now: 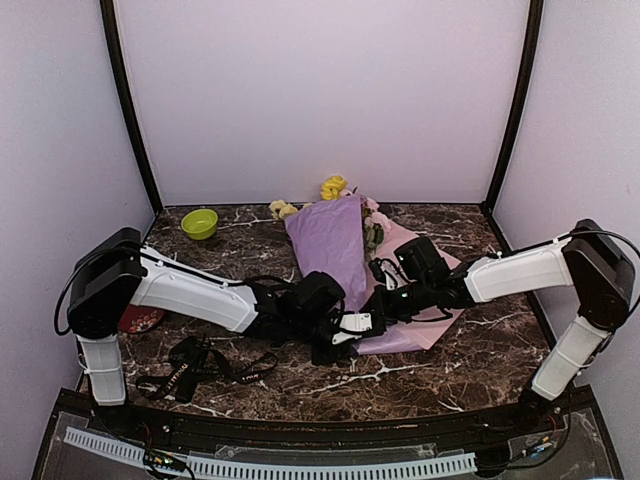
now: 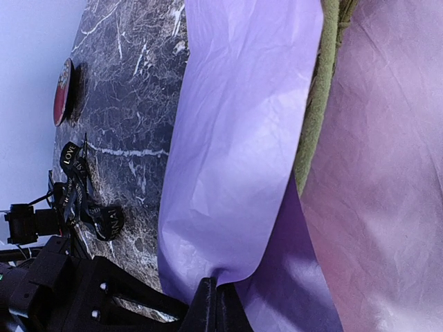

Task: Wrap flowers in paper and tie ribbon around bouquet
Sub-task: Fold the one-fourth-folded wrapping paper at the center of the board.

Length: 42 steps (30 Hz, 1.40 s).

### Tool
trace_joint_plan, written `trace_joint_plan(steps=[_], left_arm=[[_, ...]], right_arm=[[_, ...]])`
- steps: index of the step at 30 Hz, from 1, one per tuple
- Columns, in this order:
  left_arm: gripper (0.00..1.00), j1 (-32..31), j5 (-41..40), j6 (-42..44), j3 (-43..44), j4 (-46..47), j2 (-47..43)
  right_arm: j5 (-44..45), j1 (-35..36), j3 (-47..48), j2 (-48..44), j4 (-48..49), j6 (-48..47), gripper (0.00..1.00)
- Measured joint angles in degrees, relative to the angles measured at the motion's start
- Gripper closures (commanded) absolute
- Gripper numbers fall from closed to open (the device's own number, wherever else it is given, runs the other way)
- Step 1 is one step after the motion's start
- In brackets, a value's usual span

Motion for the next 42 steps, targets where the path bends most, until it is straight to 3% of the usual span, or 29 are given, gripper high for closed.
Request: trace_joint_plan(steps=[20, 31, 42], left_arm=[[0.74, -2.56, -4.72, 0.79, 0.52, 1.31, 4.07], [0.75, -2.49, -1.73, -0.70, -0.24, 2.25, 4.07], [0.71, -2.36, 1.92, -2.05, -0.26, 1.14, 3.74]], right_arm=[[0.26, 0.00, -0.11, -0.07, -0.57, 0.00, 1.00], [2.86, -0.02, -2.80, -3.43, -2.75, -0.02, 1.00], [5.79, -1.66, -4.83, -0.09, -2.99, -0.70, 1.00]])
